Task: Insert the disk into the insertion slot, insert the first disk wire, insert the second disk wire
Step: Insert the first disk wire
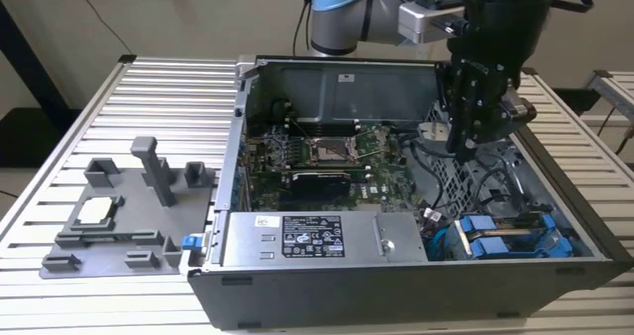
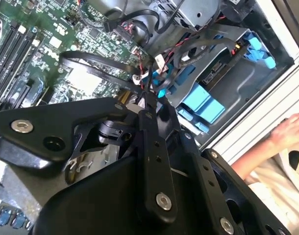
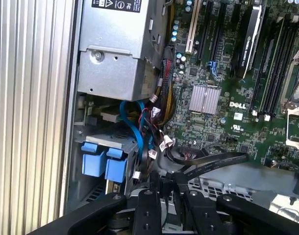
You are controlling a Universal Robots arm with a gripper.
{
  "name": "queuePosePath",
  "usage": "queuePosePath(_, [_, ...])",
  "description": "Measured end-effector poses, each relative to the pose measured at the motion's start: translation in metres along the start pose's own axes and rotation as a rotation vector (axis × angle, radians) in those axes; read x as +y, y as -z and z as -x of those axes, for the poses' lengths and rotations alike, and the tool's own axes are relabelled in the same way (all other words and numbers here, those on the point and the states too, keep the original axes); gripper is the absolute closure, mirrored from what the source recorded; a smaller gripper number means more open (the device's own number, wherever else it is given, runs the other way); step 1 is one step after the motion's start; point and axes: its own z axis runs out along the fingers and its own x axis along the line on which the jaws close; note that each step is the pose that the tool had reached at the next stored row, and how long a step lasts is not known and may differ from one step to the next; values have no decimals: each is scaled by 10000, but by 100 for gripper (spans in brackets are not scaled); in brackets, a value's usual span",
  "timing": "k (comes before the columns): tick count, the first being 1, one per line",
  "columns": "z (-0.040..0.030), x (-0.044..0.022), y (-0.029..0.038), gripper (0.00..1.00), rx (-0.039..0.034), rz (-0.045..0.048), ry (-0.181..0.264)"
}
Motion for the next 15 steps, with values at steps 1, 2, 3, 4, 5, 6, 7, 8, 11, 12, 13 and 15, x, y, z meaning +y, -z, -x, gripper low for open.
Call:
queuePosePath(1, [0,4,1,73,14,-30,-3])
queuePosePath(2, [1,7,0,76,28,-60,-6])
queuePosePath(3, [2,10,1,76,46,-90,-8])
queuePosePath(4, [2,13,0,83,64,-112,-10])
queuePosePath(5, [3,15,-1,83,79,-126,-12])
queuePosePath(6, [3,16,-1,83,91,-139,-13])
queuePosePath(7, [3,16,-1,83,95,-148,-12])
queuePosePath(8, [2,16,-1,83,98,-150,-11])
queuePosePath(11, [-10,19,-4,84,97,-152,-14])
queuePosePath(12, [-17,20,-6,84,98,-152,-13])
queuePosePath(13, [-24,22,-8,84,98,-152,-13])
queuePosePath(15, [-43,25,-13,84,99,-151,-12])
